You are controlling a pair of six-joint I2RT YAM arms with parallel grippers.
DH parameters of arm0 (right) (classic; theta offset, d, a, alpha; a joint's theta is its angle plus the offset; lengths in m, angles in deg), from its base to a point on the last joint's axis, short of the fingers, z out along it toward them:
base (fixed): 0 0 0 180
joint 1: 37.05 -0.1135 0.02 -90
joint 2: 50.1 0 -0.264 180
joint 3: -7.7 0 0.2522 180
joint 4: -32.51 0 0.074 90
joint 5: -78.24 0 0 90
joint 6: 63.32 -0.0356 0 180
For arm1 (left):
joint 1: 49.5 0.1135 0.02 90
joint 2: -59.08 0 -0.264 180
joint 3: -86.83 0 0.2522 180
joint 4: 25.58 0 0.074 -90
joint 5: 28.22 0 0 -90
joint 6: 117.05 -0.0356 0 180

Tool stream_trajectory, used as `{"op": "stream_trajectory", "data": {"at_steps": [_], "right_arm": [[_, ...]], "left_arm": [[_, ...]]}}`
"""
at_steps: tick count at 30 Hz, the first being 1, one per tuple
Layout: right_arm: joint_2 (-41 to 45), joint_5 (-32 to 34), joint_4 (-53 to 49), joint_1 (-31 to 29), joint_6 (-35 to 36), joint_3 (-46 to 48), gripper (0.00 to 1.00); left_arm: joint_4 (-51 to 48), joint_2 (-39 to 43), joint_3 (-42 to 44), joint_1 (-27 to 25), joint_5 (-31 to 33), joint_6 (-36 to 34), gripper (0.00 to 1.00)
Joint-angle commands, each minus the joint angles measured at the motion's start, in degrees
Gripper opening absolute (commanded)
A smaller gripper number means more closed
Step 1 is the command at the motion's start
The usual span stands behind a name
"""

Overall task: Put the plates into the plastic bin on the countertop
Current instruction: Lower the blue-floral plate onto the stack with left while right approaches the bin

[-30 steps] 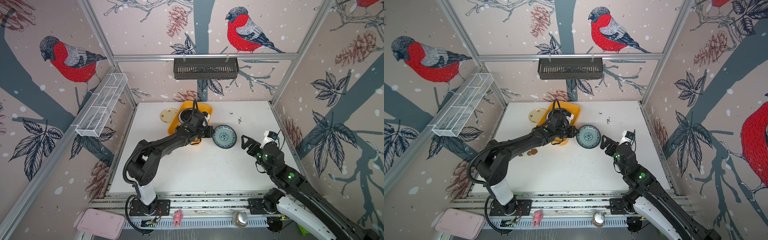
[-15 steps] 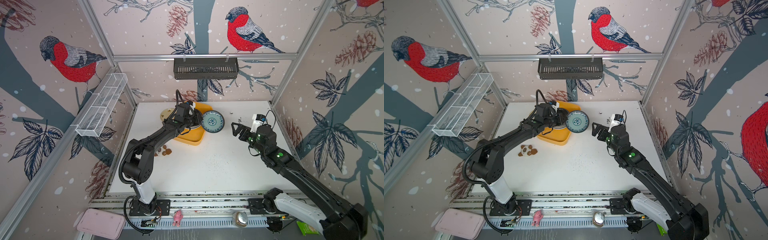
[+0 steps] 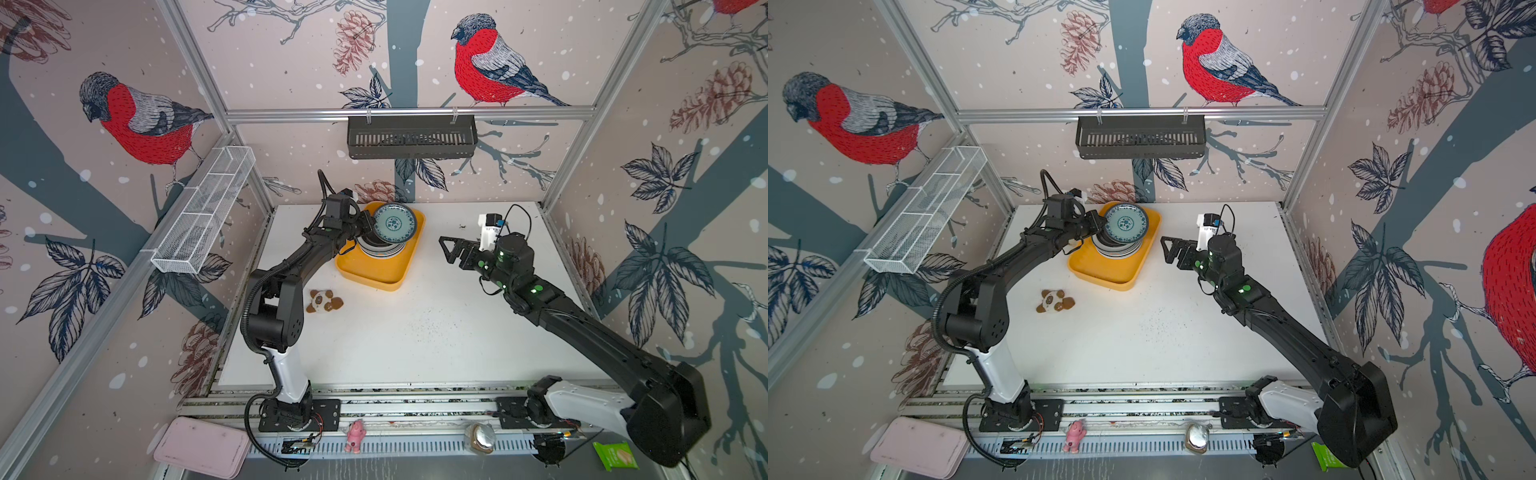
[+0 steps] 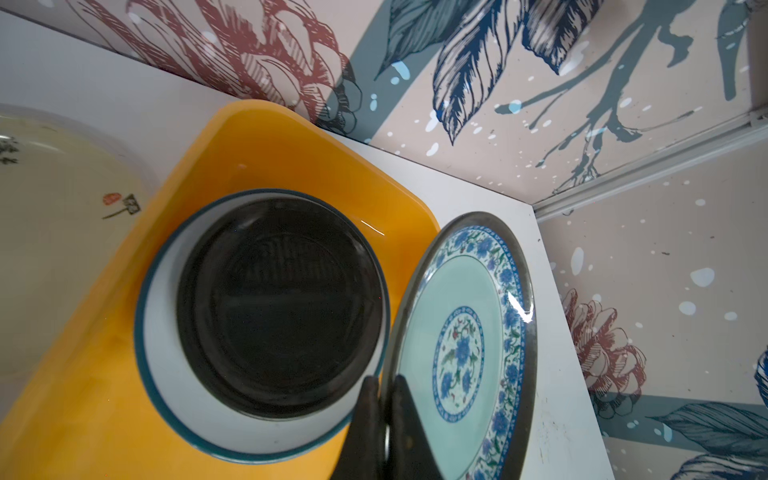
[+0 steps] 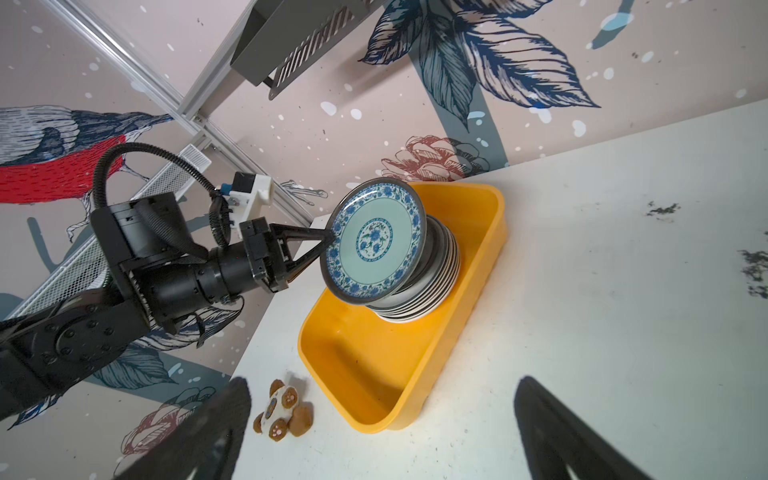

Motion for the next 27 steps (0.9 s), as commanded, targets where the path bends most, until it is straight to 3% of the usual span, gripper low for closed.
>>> {"op": "stream_trajectory", "data": {"at_steps": [1, 15, 27], "right_arm": [[-1.62, -2.08, 3.73, -1.01, 0.82, -1.37, 1.00], [-10.87, -3.54, 5.35, -5.13, 0.56, -7.23, 1.00], [-11.66, -1.02, 3.29, -5.76, 0.57, -8.69, 1.00]], "left_arm": [[0.07, -1.50, -1.78, 1.50, -1.02, 0.64, 0.00], [-2.73, -9.32, -6.21, 4.63, -1.29, 1.22, 0.00], [-1.10, -14.10, -8.51, 5.02, -2.01, 2.78, 0.00]]}}
